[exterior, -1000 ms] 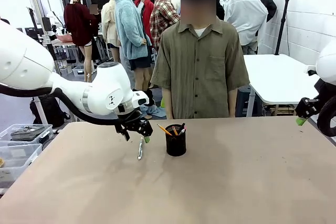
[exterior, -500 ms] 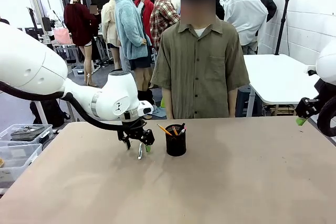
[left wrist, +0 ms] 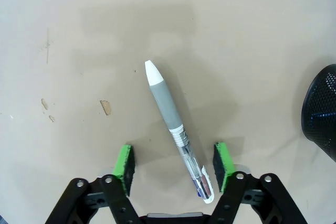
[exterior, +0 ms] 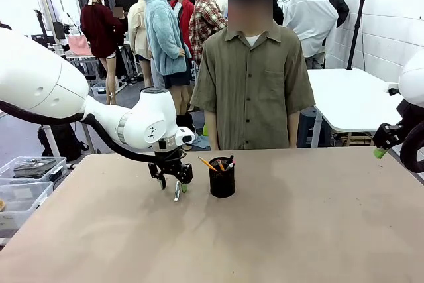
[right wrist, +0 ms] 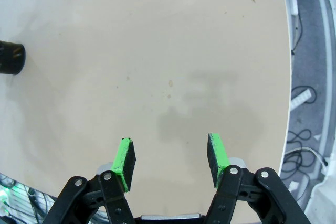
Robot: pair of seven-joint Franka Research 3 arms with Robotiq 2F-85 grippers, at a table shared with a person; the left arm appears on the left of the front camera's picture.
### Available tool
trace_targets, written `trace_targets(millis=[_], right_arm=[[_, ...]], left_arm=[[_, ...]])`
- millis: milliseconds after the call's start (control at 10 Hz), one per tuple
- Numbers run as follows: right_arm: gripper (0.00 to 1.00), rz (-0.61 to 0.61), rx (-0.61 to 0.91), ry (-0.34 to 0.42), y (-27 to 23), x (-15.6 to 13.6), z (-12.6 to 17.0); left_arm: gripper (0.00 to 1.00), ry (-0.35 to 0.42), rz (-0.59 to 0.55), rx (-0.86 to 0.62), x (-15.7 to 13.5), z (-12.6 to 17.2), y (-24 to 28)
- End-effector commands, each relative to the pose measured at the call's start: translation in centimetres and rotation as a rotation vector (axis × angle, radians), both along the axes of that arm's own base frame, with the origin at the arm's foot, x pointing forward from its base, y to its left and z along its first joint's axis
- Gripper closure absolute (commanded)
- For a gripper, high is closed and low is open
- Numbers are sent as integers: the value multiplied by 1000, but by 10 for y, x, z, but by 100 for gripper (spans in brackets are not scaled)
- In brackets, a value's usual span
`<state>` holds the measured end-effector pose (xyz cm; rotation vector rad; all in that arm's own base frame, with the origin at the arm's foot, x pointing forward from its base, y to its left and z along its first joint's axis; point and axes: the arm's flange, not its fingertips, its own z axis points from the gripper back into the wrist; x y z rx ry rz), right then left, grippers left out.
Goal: Place the pens into the pen holder.
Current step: Pick up a writing instrument from the table and place it into the Pen holder.
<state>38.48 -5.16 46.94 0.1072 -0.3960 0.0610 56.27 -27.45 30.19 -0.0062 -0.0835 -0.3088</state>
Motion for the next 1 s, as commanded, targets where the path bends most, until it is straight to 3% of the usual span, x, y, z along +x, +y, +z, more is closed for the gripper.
trace_targets(millis=[0, 100, 200, 900], right_arm=[[31, -23, -25, -3, 3, -2, -4], [31, -23, -25, -3, 3, -2, -4], [31, -23, -25, -3, 3, -2, -4], [31, -23, -25, -3, 3, -2, -4]], left_arm=[[70, -10, 22, 48, 1, -3, -6], [90, -10, 23, 54, 1, -3, -6], [100, -7, 25, 61, 1, -2, -7], [100, -20, 32, 58, -4, 15, 0]])
